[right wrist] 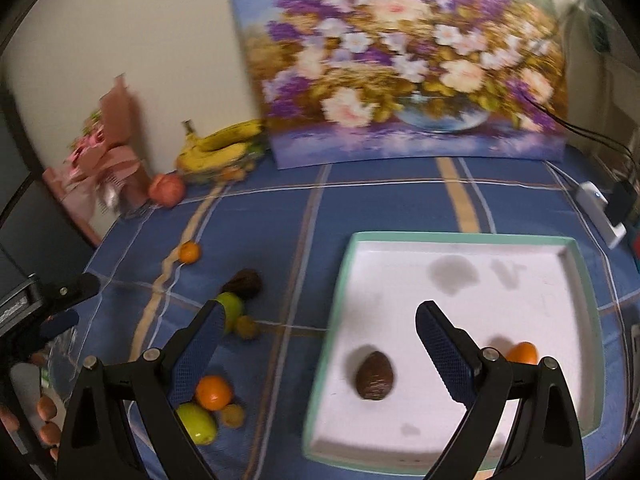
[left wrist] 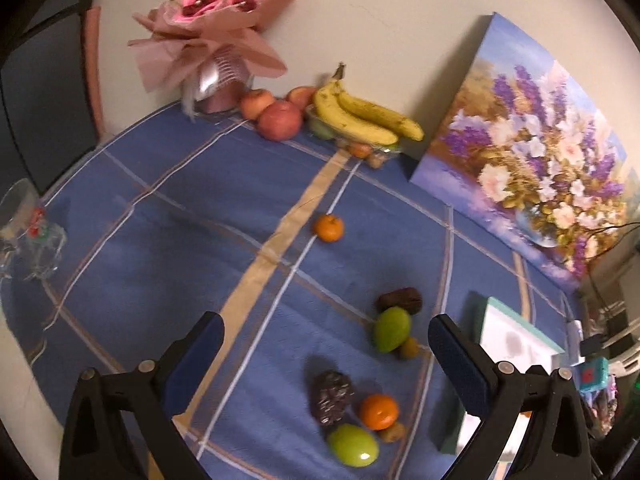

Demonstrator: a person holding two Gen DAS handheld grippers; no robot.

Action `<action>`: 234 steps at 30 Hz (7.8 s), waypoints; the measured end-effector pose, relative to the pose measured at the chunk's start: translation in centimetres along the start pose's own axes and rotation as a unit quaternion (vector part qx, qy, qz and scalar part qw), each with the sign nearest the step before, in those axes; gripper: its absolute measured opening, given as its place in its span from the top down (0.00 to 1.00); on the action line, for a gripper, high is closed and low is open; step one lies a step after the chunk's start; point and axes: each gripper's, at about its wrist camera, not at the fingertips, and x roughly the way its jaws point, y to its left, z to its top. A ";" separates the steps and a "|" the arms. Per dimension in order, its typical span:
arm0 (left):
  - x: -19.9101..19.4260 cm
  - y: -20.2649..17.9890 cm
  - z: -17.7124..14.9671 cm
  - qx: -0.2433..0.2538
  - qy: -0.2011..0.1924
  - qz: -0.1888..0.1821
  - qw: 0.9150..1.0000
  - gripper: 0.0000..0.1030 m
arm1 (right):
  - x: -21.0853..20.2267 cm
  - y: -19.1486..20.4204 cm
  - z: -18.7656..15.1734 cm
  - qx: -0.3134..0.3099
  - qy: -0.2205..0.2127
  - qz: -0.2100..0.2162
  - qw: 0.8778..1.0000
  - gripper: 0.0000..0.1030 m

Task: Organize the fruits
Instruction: 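Move both open tools back toward the remaining fruits, then grasp a small brown kiwi with the right tool while the left grasps another dark fruit, then carry both fruits into the white tray and open both tools, then withdraw both open tools from the tray toward the remaining fruits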

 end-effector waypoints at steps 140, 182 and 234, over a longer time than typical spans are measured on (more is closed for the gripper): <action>8.8 -21.9 -15.5 0.273 0.231 -0.071 0.931 0.65 | 1.8 -16.6 -7.5 0.133 0.203 -0.177 0.954 0.75; 5.1 -15.2 -7.3 0.122 0.154 -0.062 0.979 0.40 | -2.9 -13.9 -3.3 0.108 0.126 -0.176 0.970 0.74; 3.7 -11.1 -4.1 0.089 0.071 0.021 0.993 0.00 | -0.9 -10.4 -2.7 0.070 0.085 -0.133 0.985 0.08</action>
